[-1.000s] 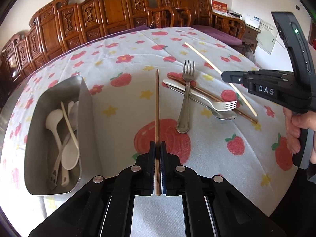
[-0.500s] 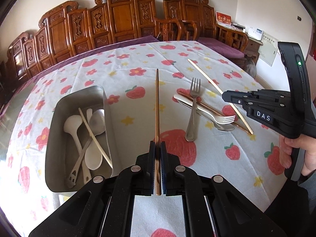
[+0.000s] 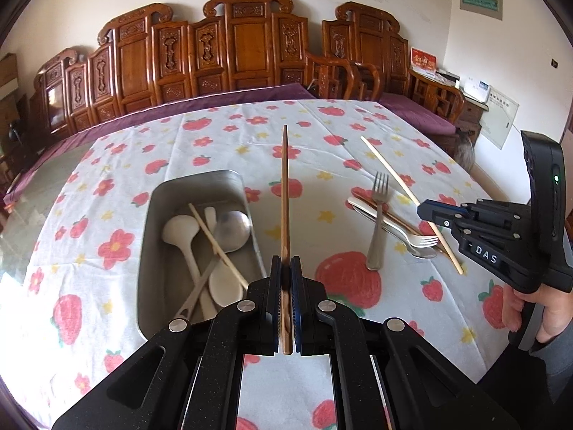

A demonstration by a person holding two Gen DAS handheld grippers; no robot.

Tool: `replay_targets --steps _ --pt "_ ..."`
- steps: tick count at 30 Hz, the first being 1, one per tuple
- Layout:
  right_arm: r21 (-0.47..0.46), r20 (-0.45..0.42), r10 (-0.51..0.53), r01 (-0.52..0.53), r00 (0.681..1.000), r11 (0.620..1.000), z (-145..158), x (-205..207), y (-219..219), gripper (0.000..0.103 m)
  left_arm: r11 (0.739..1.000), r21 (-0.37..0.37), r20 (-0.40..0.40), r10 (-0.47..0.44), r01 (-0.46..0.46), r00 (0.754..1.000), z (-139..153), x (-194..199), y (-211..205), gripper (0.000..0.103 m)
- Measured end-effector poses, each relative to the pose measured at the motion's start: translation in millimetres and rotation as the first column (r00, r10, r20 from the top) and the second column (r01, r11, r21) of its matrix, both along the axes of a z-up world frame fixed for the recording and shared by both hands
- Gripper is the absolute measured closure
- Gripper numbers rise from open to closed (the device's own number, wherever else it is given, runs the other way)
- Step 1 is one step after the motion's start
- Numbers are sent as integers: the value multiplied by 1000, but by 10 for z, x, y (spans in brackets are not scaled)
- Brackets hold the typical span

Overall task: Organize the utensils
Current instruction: 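Lower the chopstick into the metal tray and open the left tool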

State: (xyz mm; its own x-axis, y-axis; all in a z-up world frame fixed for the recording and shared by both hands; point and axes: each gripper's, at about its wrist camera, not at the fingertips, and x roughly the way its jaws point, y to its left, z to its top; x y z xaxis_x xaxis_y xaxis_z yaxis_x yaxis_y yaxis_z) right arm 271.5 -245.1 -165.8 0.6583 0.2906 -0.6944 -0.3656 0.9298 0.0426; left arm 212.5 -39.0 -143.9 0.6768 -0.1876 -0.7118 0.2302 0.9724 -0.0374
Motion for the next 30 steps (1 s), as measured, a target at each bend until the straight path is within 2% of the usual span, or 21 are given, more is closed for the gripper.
replay_targets --steps 13,30 --pt "-20 0 16 -16 1000 1000 -35 -35 94 97 995 5 -52 99 -99 994 -147 123 466 99" --pt "-22 -4 15 -15 1000 1000 -60 -26 96 97 990 23 -130 143 -142 981 -382 273 637 99"
